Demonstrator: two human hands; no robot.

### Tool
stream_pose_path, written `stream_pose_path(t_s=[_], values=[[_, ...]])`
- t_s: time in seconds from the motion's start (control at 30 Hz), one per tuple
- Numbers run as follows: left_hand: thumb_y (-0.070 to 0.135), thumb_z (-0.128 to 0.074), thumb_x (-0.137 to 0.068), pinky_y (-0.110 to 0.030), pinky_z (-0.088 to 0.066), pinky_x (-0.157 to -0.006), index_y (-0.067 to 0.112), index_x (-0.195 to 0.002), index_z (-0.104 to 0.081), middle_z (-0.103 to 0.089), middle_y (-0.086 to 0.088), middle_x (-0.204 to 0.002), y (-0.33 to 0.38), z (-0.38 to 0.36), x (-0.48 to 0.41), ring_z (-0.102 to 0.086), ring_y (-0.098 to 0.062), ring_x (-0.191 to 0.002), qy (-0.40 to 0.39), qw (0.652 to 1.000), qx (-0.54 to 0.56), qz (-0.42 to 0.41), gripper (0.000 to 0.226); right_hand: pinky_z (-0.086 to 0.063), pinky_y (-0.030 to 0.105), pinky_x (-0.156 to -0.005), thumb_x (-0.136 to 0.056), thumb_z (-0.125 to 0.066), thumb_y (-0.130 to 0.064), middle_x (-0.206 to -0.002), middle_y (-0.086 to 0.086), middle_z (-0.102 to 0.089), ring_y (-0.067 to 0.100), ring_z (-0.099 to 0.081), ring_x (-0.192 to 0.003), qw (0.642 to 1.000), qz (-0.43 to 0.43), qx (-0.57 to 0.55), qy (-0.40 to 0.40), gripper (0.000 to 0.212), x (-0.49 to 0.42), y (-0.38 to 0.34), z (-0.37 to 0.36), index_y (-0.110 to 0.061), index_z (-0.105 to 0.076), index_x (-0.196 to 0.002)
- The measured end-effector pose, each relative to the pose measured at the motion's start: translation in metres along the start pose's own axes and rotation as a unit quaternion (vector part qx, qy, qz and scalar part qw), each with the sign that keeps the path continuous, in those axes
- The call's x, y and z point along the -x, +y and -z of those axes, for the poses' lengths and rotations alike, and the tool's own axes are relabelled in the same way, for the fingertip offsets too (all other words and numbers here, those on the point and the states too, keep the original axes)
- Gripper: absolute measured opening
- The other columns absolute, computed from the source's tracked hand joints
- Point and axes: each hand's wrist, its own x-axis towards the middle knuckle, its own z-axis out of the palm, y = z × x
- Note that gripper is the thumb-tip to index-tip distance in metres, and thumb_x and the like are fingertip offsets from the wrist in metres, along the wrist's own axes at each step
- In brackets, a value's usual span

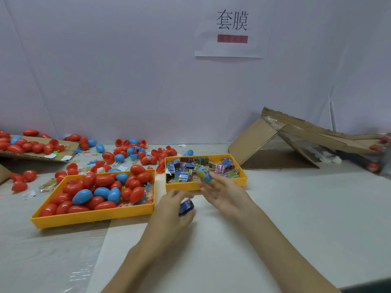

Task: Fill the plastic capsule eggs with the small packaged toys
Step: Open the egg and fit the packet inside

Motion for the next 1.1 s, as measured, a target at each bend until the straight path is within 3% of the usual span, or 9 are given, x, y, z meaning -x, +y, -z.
stream_pose_path(t_s=[0.07,0.17,0.33,0.47,0.63,0.7,0.87,0.97,1.1], values=[[0.025,-0.068,-0.092,-0.03,-0.046,-0.1,0.035,-0.124,-0.062,-0.056,0.014,-0.122,0.0,-0.001,0.003,-0.053,-0.009,-0.114,-0.03,0.999,-0.027,0.016,0.033,-0.061,0.028,-0.06,-0.094,-0.066,-0.009,-0.094,0.019,-0.075,0.024,-0.076,-0.078,0.999,-0.028,0.029,0.005,0.024,-0.007,-0.015,-0.002,0.001,-0.064,-0.115],[0.013,-0.065,-0.092,-0.025,-0.049,-0.093,0.035,-0.118,-0.065,-0.06,0.013,-0.117,-0.001,0.002,0.003,-0.056,-0.008,-0.106,-0.02,1.0,-0.011,0.021,0.034,-0.062,0.028,-0.063,-0.099,-0.058,-0.007,-0.098,0.022,-0.07,0.024,-0.073,-0.076,0.999,0.046,0.015,0.0,0.015,-0.019,-0.068,-0.011,0.004,-0.064,-0.107],[0.015,-0.075,-0.088,-0.019,-0.051,-0.09,0.034,-0.126,-0.058,-0.058,0.013,-0.113,-0.001,0.003,0.0,-0.057,-0.006,-0.102,-0.03,0.999,0.01,0.042,0.046,-0.058,0.04,-0.076,-0.107,-0.041,-0.018,-0.113,0.025,-0.062,0.034,-0.069,-0.096,0.97,0.19,-0.145,0.044,0.031,-0.028,-0.157,-0.006,0.002,-0.046,-0.13],[0.013,-0.073,-0.089,-0.016,-0.051,-0.085,0.034,-0.124,-0.058,-0.06,0.014,-0.105,-0.005,0.001,-0.001,-0.058,-0.005,-0.096,-0.026,0.998,0.012,0.047,0.043,-0.059,0.032,-0.069,-0.104,-0.04,-0.01,-0.092,0.014,-0.074,0.024,-0.074,-0.08,0.974,0.198,-0.1,0.048,0.023,-0.03,-0.118,0.009,-0.002,-0.057,-0.116],[0.011,-0.075,-0.086,-0.008,-0.048,-0.073,0.035,-0.12,-0.057,-0.062,0.016,-0.099,-0.009,0.001,-0.001,-0.06,-0.002,-0.091,-0.027,0.998,0.04,0.049,0.045,-0.053,0.024,-0.055,-0.101,-0.046,-0.006,-0.072,0.006,-0.069,0.013,-0.063,-0.056,0.982,0.157,0.091,0.059,0.024,-0.033,-0.042,0.017,-0.008,-0.068,-0.093],[0.01,-0.076,-0.085,-0.006,-0.048,-0.072,0.036,-0.119,-0.056,-0.062,0.015,-0.099,-0.009,0.001,-0.002,-0.061,-0.001,-0.091,-0.032,0.997,0.054,0.049,0.047,-0.049,0.022,-0.051,-0.101,-0.049,-0.005,-0.074,0.008,-0.067,0.012,-0.059,-0.053,0.954,0.182,0.232,0.047,0.026,-0.033,-0.022,0.02,-0.009,-0.071,-0.089],[0.009,-0.077,-0.082,-0.013,-0.052,-0.075,0.034,-0.119,-0.057,-0.063,0.012,-0.094,-0.009,0.0,-0.002,-0.062,-0.002,-0.088,-0.019,0.996,0.072,0.049,0.048,-0.04,0.02,-0.045,-0.097,-0.065,-0.019,-0.062,-0.004,-0.064,0.007,-0.051,-0.048,0.828,0.246,0.501,-0.047,0.019,-0.027,0.001,0.023,-0.018,-0.071,-0.079],[0.008,-0.078,-0.081,-0.017,-0.054,-0.076,0.032,-0.118,-0.06,-0.064,0.01,-0.091,-0.009,0.0,-0.001,-0.063,-0.003,-0.087,-0.006,0.996,0.078,0.04,0.047,-0.041,0.018,-0.048,-0.086,-0.077,-0.036,-0.063,-0.004,-0.064,0.005,-0.054,-0.054,0.784,0.223,0.575,-0.068,0.023,-0.02,0.014,0.021,-0.019,-0.069,-0.073],[0.008,-0.08,-0.08,-0.017,-0.054,-0.076,0.026,-0.118,-0.063,-0.066,0.01,-0.089,-0.009,0.001,-0.001,-0.064,-0.003,-0.086,0.006,0.996,0.085,0.036,0.045,-0.041,0.016,-0.054,-0.079,-0.083,-0.034,-0.074,0.001,-0.07,-0.001,-0.053,-0.058,0.75,0.226,0.618,-0.07,0.024,-0.017,0.022,0.02,-0.016,-0.068,-0.073]])
